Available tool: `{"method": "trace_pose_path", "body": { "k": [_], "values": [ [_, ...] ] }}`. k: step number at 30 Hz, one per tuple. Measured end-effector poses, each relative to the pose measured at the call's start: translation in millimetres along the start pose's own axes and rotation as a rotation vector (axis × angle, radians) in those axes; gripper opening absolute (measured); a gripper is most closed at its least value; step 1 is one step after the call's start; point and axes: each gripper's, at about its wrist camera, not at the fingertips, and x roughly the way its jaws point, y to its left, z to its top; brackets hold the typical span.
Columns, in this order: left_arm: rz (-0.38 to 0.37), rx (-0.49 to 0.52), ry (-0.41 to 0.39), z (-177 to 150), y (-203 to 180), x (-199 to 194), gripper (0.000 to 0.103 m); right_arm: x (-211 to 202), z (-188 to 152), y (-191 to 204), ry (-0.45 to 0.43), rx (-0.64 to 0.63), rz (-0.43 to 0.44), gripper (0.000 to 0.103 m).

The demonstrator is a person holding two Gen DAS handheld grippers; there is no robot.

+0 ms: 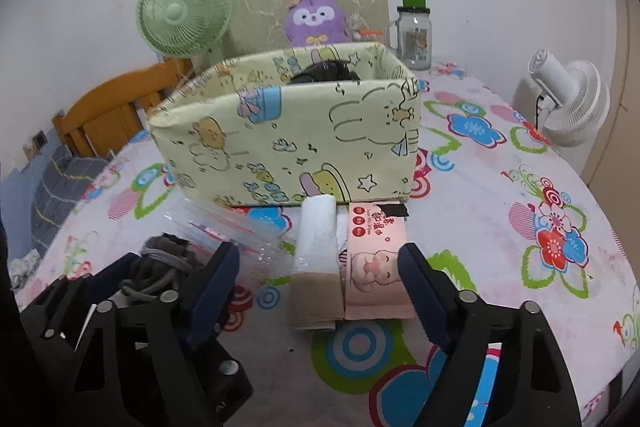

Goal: Organize soft objects
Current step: 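Grasp the grey drawstring pouch with the left tool while the right tool grasps the white tissue roll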

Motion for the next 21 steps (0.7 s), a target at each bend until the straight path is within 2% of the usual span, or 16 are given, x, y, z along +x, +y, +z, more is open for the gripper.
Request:
{"method": "trace_pose_path", "body": {
  "k": [6, 9, 13, 15, 17, 20, 21],
  "values": [
    [0.013, 0.001, 0.028, -2, 1, 8, 0.066, 18, 1, 2, 0.062, -0.018, -0.006, 0.067],
    [0.005, 0.007, 0.027, -2, 0, 7, 0.062, 22, 2, 5, 0.062, -0.036, -0.011, 0.062],
    [-0.004, 0.012, 0.026, -1, -1, 8, 0.059, 26, 4, 9, 0.064, -0.052, -0.002, 0.051],
    [-0.008, 0.008, 0.027, 0, 0, 9, 0.059, 28, 4, 10, 0.073, -0.053, 0.013, 0.042],
    [-0.01, 0.008, 0.025, 0, 0, 9, 0.059, 31, 4, 11, 0.089, -0.043, 0.029, 0.038],
    [-0.009, 0.011, 0.023, 0, -1, 9, 0.058, 31, 4, 11, 0.086, -0.041, 0.04, 0.037],
    [-0.007, 0.015, 0.021, 0, -1, 9, 0.057, 31, 4, 11, 0.085, -0.041, 0.042, 0.033]
  ]
}}
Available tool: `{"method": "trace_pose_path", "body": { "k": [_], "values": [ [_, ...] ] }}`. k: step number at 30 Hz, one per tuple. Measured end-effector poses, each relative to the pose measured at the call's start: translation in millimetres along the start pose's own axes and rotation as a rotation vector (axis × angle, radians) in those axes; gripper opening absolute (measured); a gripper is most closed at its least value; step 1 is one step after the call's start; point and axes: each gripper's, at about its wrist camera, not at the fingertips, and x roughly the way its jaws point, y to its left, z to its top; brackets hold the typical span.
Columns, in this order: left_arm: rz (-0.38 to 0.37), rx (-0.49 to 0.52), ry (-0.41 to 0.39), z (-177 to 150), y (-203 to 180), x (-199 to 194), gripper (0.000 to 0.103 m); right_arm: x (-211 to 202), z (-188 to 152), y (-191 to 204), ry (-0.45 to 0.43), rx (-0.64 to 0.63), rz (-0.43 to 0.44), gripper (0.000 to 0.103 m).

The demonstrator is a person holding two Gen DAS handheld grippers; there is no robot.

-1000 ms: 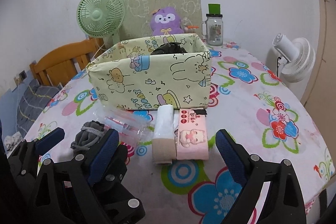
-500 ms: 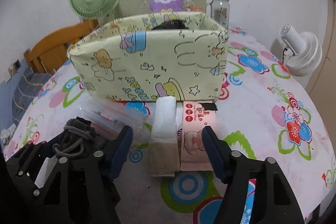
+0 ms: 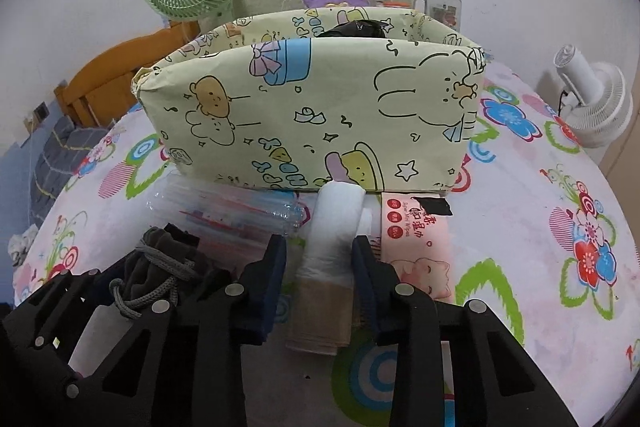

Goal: Organize soft objects
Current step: 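Grasp the grey drawstring pouch with the left tool while the right tool grasps the white tissue roll, then lift the grey pouch and white tissue roll up over the box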

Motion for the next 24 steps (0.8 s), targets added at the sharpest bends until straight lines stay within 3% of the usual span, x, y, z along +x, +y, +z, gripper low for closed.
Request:
{"method": "trace_pose_path", "body": {
  "k": [2, 8, 24],
  "values": [
    [-0.004, 0.009, 0.0, 0, -2, -1, 0.053, -1, -1, 0, -0.001, 0.001, -0.012, 0.026],
    [-0.029, 0.02, 0.005, -4, -8, -6, 0.046, -8, -5, -1, -0.001, -0.002, -0.022, 0.018],
    [-0.06, 0.024, -0.053, -6, -24, -40, 0.044, -50, -11, -12, -0.063, 0.038, -0.023, 0.017]
  ]
}}
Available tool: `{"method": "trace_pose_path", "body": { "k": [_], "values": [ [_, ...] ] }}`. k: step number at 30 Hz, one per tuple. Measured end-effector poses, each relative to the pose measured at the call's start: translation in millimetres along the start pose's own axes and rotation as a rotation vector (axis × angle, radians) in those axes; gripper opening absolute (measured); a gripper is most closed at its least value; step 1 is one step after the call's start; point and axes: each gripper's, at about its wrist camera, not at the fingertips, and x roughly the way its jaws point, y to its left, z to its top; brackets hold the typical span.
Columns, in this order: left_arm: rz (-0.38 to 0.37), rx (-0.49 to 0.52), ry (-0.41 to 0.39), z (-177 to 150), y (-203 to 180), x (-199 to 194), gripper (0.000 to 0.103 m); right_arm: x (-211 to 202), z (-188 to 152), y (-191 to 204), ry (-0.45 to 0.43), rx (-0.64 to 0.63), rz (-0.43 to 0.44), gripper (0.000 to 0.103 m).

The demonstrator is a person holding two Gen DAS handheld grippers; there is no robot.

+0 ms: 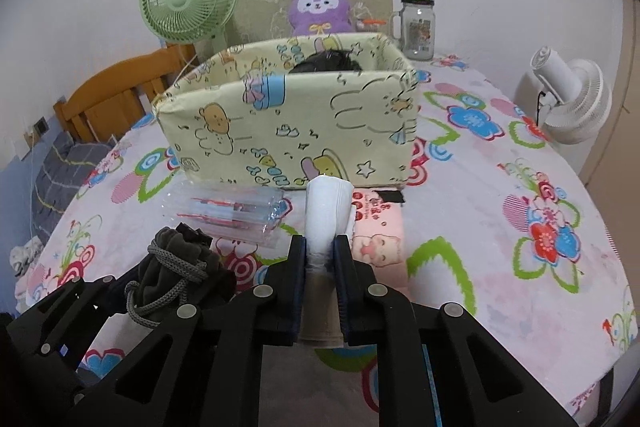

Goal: Organize soft objects
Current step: 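Lift the grey pouch and white tissue roll up over the box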

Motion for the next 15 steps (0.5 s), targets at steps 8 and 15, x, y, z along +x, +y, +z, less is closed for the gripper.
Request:
{"method": "trace_pose_path", "body": {
  "k": [8, 15],
  "values": [
    [-0.005, 0.006, -0.045, 5, -8, -24, 0.044, -29, 4, -4, -0.053, 0.007, 0.001, 0.017],
    [-0.01, 0.004, -0.078, 12, -12, -44, 0.044, -52, 9, -4, -0.091, 0.002, 0.001, 0.017]
  ]
}}
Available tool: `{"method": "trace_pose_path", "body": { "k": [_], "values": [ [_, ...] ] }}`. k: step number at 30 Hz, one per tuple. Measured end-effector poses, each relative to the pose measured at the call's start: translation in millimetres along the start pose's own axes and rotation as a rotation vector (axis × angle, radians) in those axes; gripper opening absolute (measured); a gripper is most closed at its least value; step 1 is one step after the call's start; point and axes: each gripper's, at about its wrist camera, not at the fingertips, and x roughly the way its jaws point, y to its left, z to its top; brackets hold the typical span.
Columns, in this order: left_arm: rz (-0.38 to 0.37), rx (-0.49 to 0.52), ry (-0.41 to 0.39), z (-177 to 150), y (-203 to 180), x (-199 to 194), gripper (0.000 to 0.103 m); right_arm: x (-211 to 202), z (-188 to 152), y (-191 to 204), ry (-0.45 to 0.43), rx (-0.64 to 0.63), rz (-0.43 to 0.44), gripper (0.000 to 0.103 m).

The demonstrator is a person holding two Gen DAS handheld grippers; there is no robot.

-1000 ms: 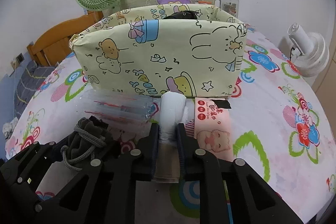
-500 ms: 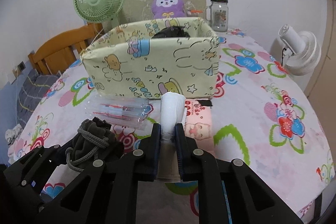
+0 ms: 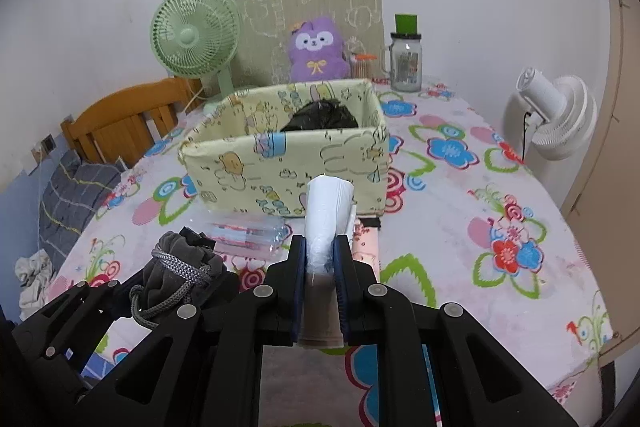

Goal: Organize soft objects
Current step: 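Lift the grey pouch and white tissue roll up over the box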

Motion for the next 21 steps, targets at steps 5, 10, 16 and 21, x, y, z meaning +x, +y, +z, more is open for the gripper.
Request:
{"method": "trace_pose_path", "body": {
  "k": [5, 10, 16, 21],
  "values": [
    [0.001, 0.004, -0.026, 8, -3, -14, 0.044, -16, 9, 0, -0.025, 0.005, 0.004, 0.017],
    [0.002, 0.01, -0.052, 18, -3, -27, 0.044, -29, 19, 2, -0.048, 0.012, 0.007, 0.017],
    [-0.003, 0.013, -0.073, 31, -5, -39, 0.044, -42, 31, 4, -0.069, 0.013, 0.004, 0.017],
    [-0.008, 0.015, -0.089, 42, -5, -44, 0.044, -51, 43, 5, -0.087, 0.011, 0.001, 0.017]
  ]
}}
